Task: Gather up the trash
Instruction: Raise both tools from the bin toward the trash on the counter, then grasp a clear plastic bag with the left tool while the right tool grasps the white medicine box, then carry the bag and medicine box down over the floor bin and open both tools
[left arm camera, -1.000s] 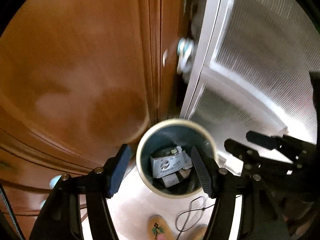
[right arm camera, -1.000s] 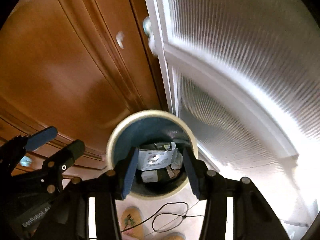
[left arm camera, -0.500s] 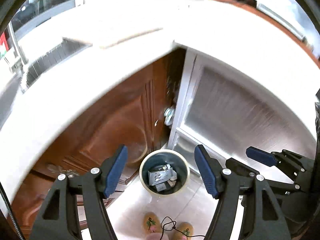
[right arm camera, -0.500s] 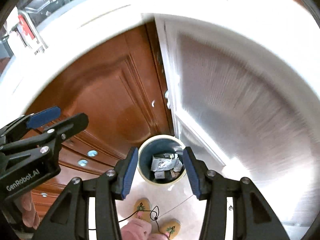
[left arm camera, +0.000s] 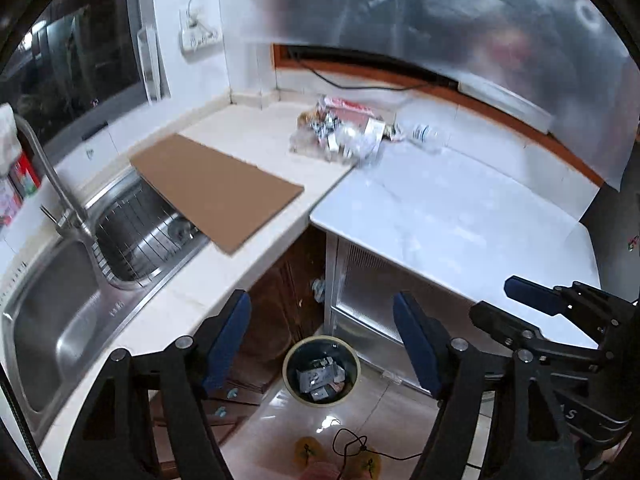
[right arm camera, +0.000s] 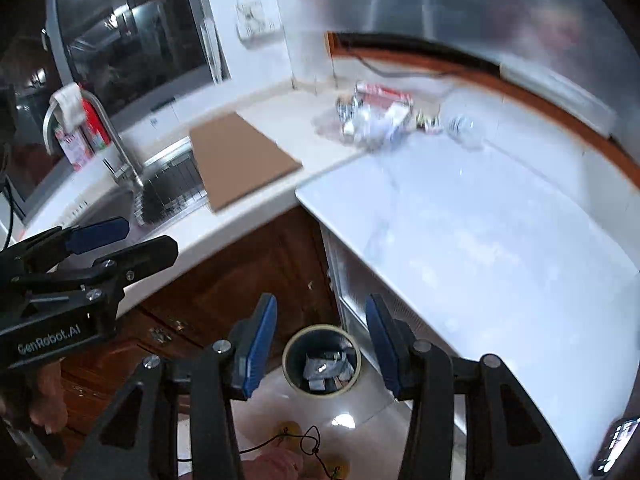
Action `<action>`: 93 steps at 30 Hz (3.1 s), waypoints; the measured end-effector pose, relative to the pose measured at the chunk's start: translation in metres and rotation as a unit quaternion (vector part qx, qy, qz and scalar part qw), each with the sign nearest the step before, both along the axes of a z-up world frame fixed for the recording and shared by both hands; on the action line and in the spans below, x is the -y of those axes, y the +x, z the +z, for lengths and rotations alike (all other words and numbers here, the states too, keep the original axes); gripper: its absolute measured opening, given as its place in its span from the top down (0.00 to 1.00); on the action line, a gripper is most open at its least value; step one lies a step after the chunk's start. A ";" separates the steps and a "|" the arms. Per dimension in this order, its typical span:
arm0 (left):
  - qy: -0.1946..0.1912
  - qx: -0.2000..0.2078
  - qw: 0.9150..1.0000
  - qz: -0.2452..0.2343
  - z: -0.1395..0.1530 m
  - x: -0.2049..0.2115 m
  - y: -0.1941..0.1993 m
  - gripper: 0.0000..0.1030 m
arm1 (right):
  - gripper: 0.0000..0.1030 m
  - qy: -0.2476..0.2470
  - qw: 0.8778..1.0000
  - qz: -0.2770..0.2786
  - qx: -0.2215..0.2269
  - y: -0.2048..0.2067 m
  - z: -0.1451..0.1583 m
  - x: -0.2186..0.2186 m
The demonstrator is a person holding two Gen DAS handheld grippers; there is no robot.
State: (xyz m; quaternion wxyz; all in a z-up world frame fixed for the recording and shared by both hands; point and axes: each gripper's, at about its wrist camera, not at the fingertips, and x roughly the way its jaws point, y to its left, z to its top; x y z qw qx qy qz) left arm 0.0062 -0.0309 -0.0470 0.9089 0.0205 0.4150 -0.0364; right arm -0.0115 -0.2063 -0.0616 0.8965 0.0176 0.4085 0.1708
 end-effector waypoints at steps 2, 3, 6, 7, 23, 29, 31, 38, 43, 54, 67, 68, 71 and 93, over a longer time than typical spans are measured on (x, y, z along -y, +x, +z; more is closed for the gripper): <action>0.004 0.000 1.000 -0.001 0.018 0.003 0.000 0.30 | 0.54 -0.001 1.000 -0.001 0.008 -0.003 0.014 0.010; 0.009 0.000 1.000 -0.002 0.024 0.004 0.001 0.30 | 0.54 -0.004 1.000 -0.003 0.011 -0.003 0.020 0.013; 0.023 0.010 1.000 -0.012 0.048 0.011 0.002 0.30 | 0.54 0.001 1.000 -0.010 0.010 0.002 0.031 0.024; 0.029 0.013 0.999 -0.014 0.056 0.013 0.002 0.30 | 0.54 0.008 1.000 -0.013 0.008 0.006 0.034 0.027; 0.026 -0.005 0.993 -0.119 0.096 0.023 0.142 0.23 | 0.54 0.026 0.997 -0.074 -0.015 0.123 0.068 0.057; -0.001 -0.057 0.986 -0.160 0.068 0.020 0.252 0.23 | 0.54 0.042 0.993 -0.105 -0.038 0.205 0.065 0.051; -0.003 -0.067 0.983 -0.173 0.053 0.022 0.289 0.23 | 0.54 0.051 0.990 -0.118 -0.055 0.240 0.053 0.047; -0.002 -0.126 0.974 -0.190 -0.016 0.036 0.380 0.29 | 0.54 0.107 0.973 -0.167 -0.118 0.334 -0.007 0.042; 0.008 -0.149 0.969 -0.198 -0.056 0.048 0.416 0.29 | 0.54 0.120 0.962 -0.194 -0.147 0.379 -0.039 0.037; -0.016 -0.172 0.963 -0.208 -0.084 0.055 0.446 0.29 | 0.54 0.116 0.955 -0.205 -0.182 0.427 -0.069 0.019; -0.053 -0.195 0.957 -0.211 -0.091 0.058 0.450 0.75 | 0.64 0.117 0.954 -0.203 -0.185 0.424 -0.077 0.017; -0.052 -0.192 0.957 -0.209 -0.089 0.058 0.448 0.77 | 0.65 0.121 0.955 -0.203 -0.181 0.422 -0.075 0.018; -0.055 -0.182 0.960 -0.206 -0.080 0.057 0.444 0.78 | 0.65 0.132 0.956 -0.201 -0.171 0.416 -0.067 0.022; -0.082 -0.063 0.971 -0.214 0.057 0.025 0.320 0.80 | 0.65 0.185 0.968 -0.151 -0.081 0.297 0.039 0.054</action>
